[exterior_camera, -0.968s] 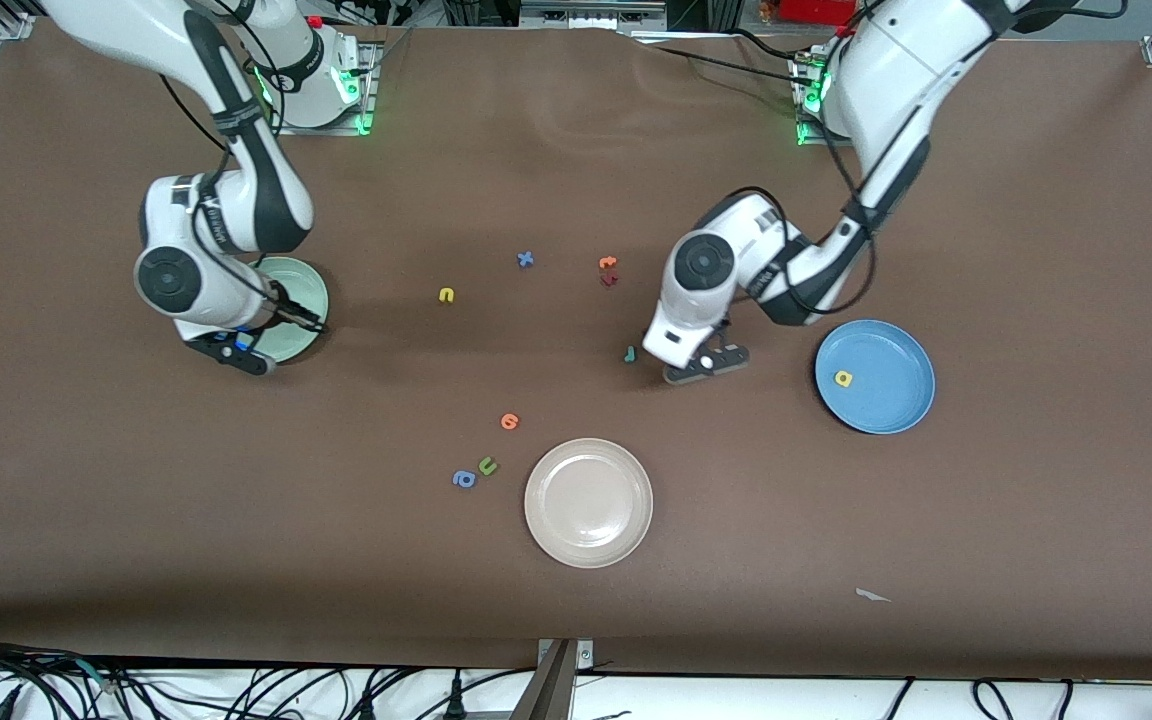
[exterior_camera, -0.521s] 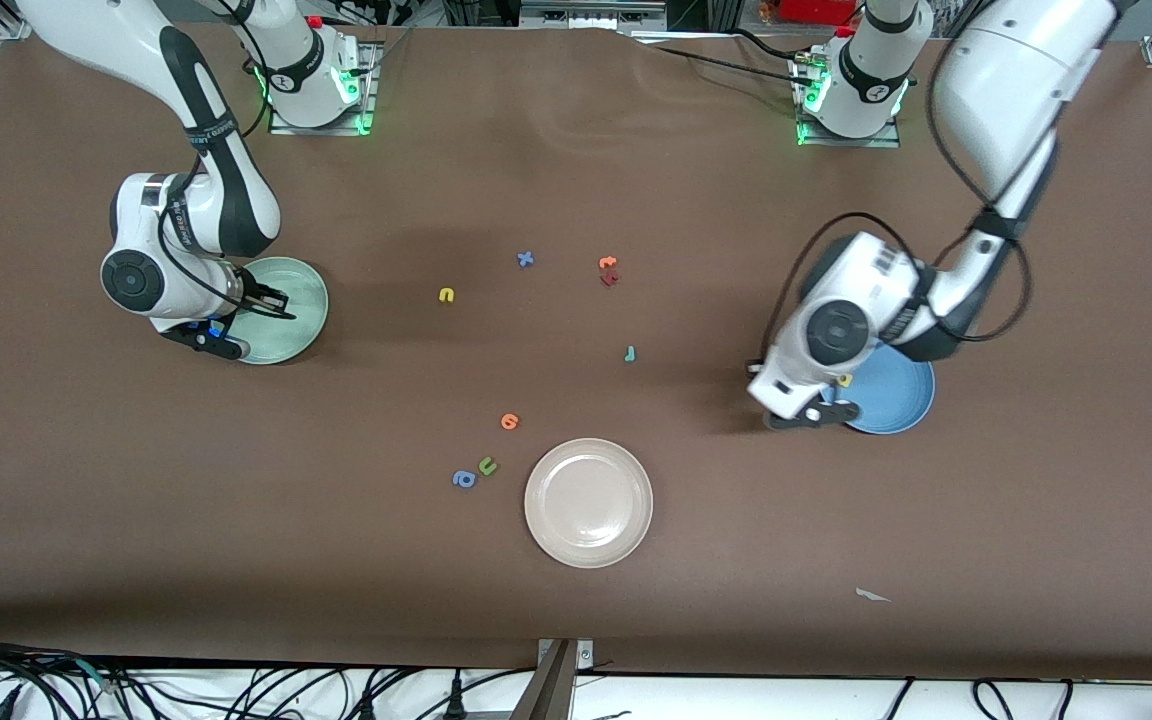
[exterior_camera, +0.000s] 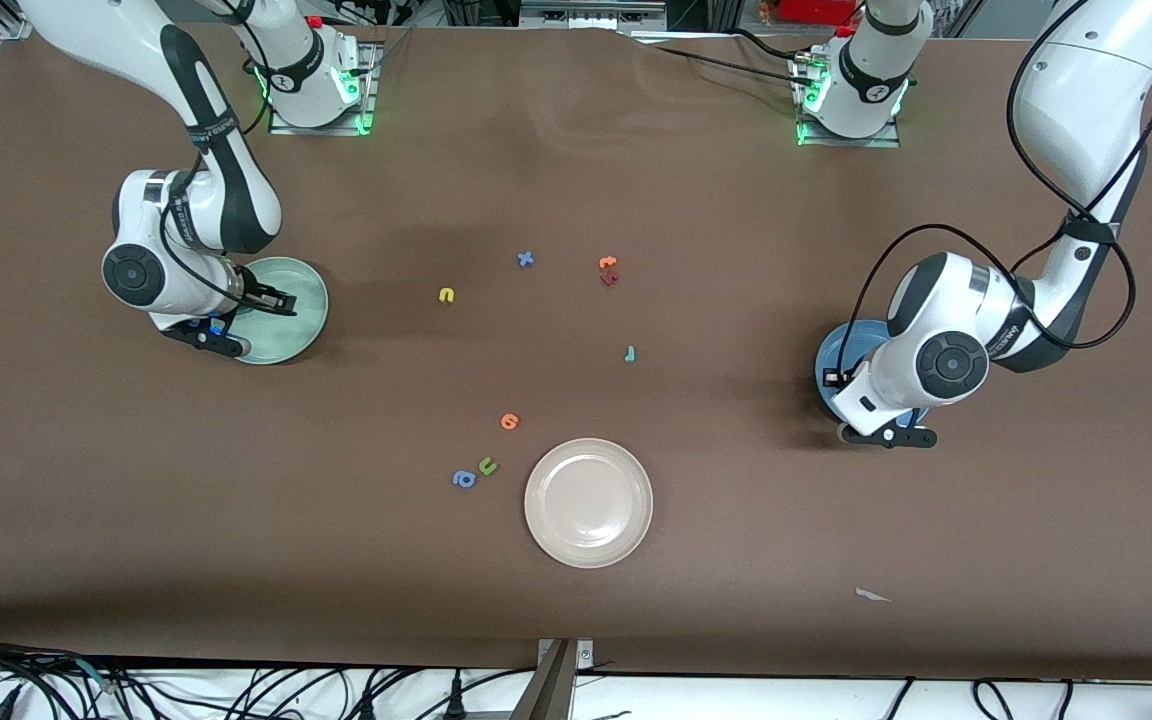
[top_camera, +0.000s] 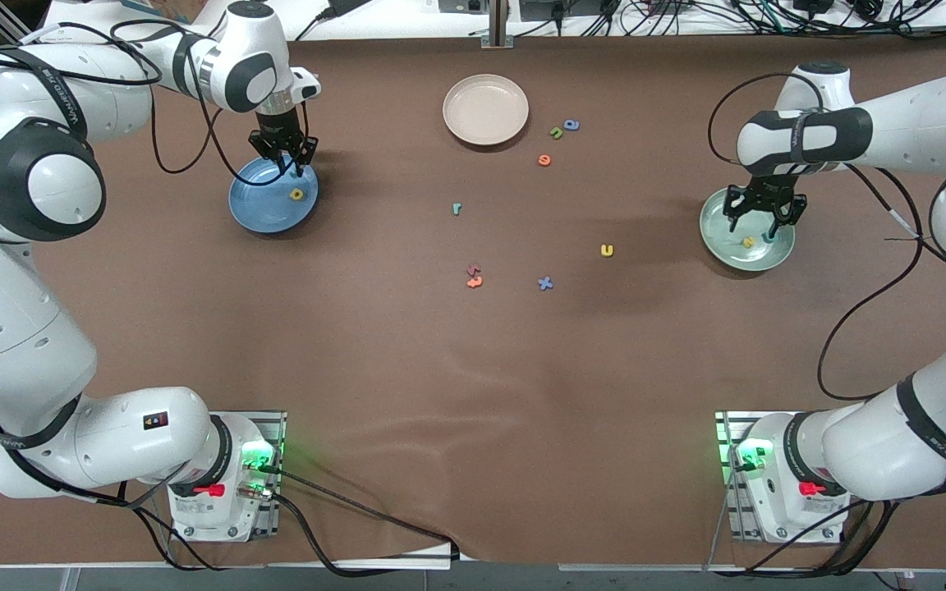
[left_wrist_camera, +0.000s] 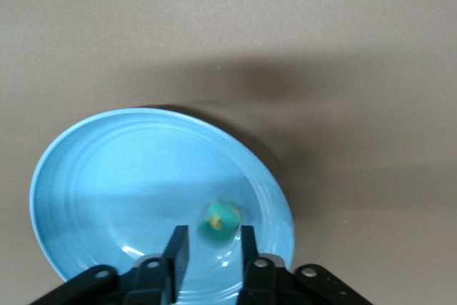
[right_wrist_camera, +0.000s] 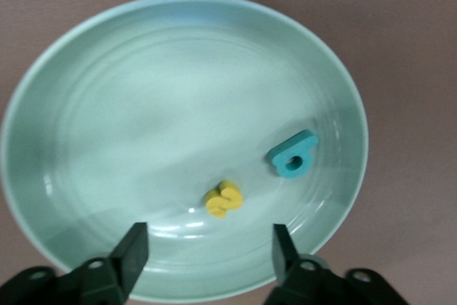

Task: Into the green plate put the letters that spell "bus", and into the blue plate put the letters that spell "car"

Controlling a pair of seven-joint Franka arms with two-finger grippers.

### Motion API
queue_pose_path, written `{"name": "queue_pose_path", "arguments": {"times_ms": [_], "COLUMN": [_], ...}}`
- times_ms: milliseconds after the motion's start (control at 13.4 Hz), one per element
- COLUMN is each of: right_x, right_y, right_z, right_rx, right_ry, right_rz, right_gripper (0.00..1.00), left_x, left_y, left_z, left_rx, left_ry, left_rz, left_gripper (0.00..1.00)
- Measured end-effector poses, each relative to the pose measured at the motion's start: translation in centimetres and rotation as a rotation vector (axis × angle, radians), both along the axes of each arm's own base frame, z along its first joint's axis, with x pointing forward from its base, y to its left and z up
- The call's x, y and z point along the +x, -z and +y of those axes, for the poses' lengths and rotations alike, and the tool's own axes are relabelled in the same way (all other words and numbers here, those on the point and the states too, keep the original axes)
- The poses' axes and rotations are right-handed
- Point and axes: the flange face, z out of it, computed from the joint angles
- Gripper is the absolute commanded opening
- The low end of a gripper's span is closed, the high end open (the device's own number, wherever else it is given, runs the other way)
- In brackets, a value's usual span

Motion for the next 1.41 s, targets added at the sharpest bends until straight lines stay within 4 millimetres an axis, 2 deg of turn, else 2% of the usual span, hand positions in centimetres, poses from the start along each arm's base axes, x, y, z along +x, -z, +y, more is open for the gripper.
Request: {"name": "queue_pose_path", "arguments": {"times_ms": [149,298,372,521,745,968,1117,1266,1415], "right_x": [0.0,-0.8,-1.3,-2.2,-3.4,-4.4,-5.2,-5.9,-6.5], "right_y": [-1.5,-2.2,-2.3,-2.3,-1.5,-0.1,1.2,2.7,4.0], "right_z": [3.8,9.0,11.4,15.3,20.0,24.0,25.8,25.8,25.2], "right_rx": [0.000,-0.015,-0.023,-0.033,-0.008,0.060,0.106,0.141,0.161], "right_ry": [0.038,0.075,0.090,0.132,0.162,0.114,0.070,-0.011,-0.083], "right_rz": [-0.020,-0.035,-0.040,-0.069,-0.135,-0.202,-0.235,-0.256,-0.263], "right_gripper": [0.98,0.98,0.98,0.98,0.97,0.96,0.96,0.92,0.87], "left_x": [-0.1,-0.3,-0.4,-1.1,-4.3,-7.5,-9.3,-10.5,-10.9], "left_y": [0.1,-0.3,-0.7,-1.3,-0.7,0.3,1.2,2.6,3.6], "left_z": [-0.4,-2.7,-5.0,-10.9,-20.1,-26.3,-29.2,-30.5,-30.9], "left_rx": [-0.003,-0.036,-0.061,-0.094,-0.128,-0.165,-0.175,-0.146,-0.133], "left_ry": [-0.009,-0.094,-0.151,-0.262,-0.372,-0.431,-0.460,-0.470,-0.485], "left_rz": [0.002,-0.012,-0.041,-0.123,-0.181,-0.199,-0.202,-0.221,-0.255], "left_gripper": [1.00,1.00,1.00,1.00,1.00,1.00,1.00,1.00,0.97]}}
